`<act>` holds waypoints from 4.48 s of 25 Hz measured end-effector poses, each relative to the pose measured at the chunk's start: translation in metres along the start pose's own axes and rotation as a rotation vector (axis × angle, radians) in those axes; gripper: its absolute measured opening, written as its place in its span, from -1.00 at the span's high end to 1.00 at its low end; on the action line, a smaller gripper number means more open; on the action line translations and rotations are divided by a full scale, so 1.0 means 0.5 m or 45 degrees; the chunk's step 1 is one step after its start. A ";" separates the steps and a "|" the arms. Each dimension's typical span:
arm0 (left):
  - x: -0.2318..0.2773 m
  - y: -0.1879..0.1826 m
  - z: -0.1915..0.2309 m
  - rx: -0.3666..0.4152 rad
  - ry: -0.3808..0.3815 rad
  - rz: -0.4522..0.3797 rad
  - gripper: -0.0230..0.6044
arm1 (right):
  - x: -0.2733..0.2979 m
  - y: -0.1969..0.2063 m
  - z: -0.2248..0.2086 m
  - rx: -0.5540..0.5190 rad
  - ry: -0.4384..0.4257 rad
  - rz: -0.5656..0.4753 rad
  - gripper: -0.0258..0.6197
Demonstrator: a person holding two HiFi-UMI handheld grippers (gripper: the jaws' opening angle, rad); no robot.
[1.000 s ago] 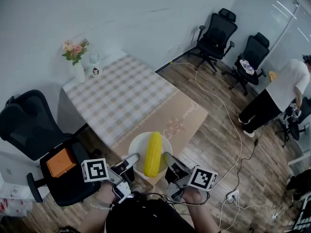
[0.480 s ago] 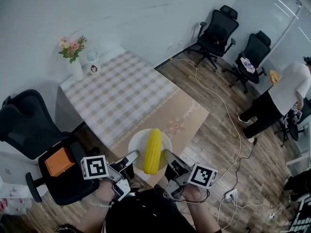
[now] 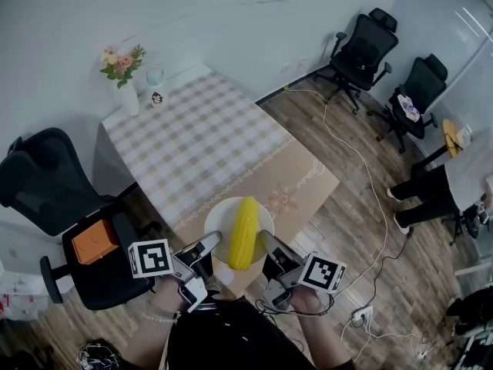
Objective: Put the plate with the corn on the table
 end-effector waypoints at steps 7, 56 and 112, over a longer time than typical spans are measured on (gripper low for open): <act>0.021 -0.009 0.018 -0.001 -0.016 -0.016 0.84 | 0.015 -0.011 -0.033 0.034 0.004 0.021 0.76; 0.166 -0.149 0.284 -0.011 -0.266 0.135 0.84 | 0.177 -0.031 -0.317 0.158 0.343 0.203 0.68; 0.222 -0.148 0.357 -0.044 -0.451 0.118 0.84 | 0.176 -0.051 -0.413 0.034 0.559 0.531 0.66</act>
Point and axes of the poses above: the fingertips, and each gripper's own axes: x forward along the fingers, z to its left, y out of its underside, the point moved 10 cm from there along -x, backward along the fingers, and after that the axes turned 7 degrees about z, right-handed, at the moved point
